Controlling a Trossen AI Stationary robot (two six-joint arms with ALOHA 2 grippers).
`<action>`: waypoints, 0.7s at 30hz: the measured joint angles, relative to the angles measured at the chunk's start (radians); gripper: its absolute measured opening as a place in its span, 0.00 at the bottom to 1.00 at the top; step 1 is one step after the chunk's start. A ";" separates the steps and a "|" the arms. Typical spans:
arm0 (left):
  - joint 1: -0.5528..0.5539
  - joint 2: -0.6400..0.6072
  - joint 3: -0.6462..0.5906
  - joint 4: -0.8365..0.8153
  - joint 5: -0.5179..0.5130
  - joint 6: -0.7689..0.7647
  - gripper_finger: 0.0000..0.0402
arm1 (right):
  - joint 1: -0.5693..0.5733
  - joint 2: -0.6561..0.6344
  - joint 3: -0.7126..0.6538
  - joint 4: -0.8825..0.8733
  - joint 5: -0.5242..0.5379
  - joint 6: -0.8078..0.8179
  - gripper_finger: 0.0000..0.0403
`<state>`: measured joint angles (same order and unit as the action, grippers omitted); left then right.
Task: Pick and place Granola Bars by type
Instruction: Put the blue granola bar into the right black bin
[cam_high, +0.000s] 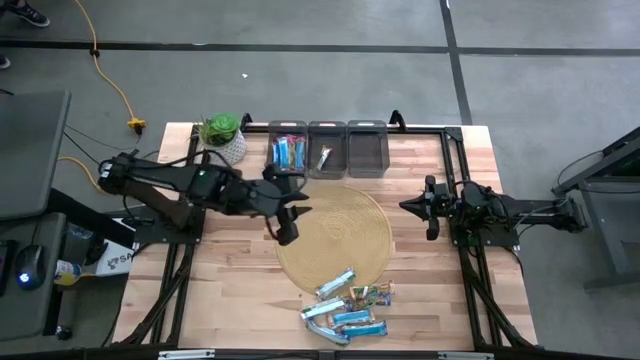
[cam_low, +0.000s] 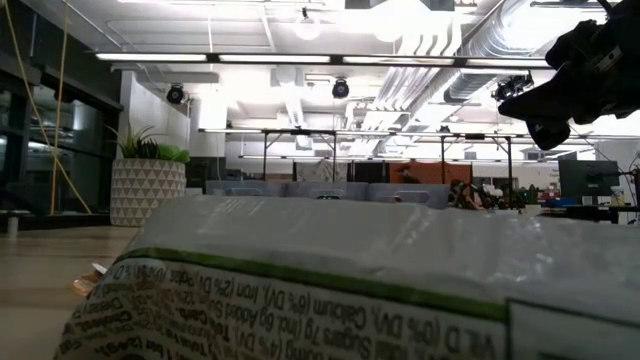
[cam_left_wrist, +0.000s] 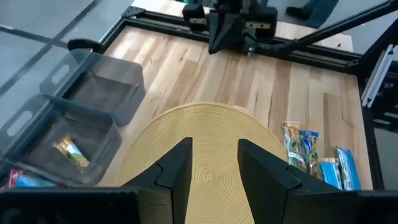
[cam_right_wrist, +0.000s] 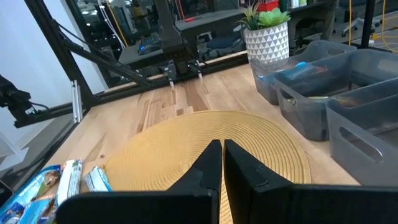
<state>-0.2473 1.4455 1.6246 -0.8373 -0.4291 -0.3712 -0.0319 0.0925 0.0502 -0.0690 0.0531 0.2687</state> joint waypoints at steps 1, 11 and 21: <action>-0.004 -0.019 -0.032 0.014 -0.003 -0.011 0.31 | 0.000 0.002 0.000 0.002 0.000 0.000 0.00; -0.002 -0.206 -0.426 0.382 0.049 -0.122 0.31 | 0.000 0.020 0.001 0.000 0.000 0.000 0.00; -0.002 -0.219 -0.618 0.701 0.171 -0.175 0.31 | 0.000 0.024 0.001 0.008 0.000 0.000 0.00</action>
<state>-0.2497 1.2263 1.0068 -0.1360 -0.2582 -0.5462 -0.0319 0.1167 0.0509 -0.0611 0.0528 0.2685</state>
